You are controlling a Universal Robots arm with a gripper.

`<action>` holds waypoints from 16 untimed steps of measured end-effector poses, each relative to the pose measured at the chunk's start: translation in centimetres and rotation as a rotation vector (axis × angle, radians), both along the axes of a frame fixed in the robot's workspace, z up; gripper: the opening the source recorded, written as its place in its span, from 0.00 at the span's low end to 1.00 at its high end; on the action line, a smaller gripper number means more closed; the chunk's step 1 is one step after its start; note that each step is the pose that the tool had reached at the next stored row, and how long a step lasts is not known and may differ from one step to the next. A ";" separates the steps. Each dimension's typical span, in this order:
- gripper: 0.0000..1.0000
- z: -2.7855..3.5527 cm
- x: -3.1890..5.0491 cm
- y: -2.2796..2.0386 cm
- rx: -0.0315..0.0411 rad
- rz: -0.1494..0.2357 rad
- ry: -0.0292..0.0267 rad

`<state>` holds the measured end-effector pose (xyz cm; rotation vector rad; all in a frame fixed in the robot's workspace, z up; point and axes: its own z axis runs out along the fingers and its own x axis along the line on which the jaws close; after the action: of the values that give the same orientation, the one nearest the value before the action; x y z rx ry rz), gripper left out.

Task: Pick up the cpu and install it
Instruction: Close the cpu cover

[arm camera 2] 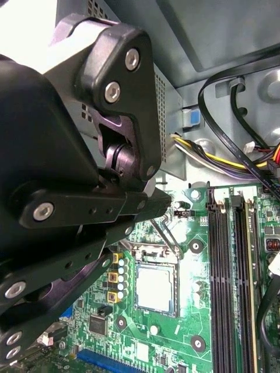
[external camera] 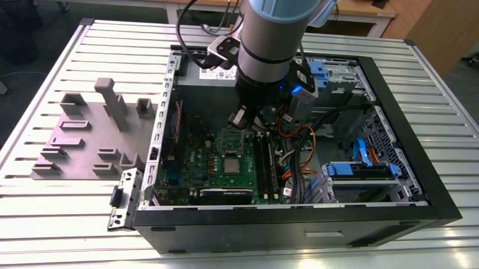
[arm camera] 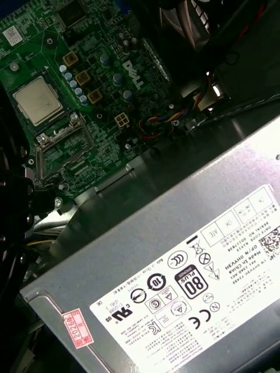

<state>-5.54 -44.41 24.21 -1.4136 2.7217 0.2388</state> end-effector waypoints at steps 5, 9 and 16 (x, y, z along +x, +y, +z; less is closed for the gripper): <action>0.11 0.09 -0.01 -0.05 -0.0004 0.000 0.0002; 0.11 0.18 -0.01 -0.06 -0.0003 0.000 0.0001; 0.11 0.21 -0.02 -0.18 -0.0006 0.000 0.0001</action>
<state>-5.56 -44.60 24.42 -1.4138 2.7221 0.2381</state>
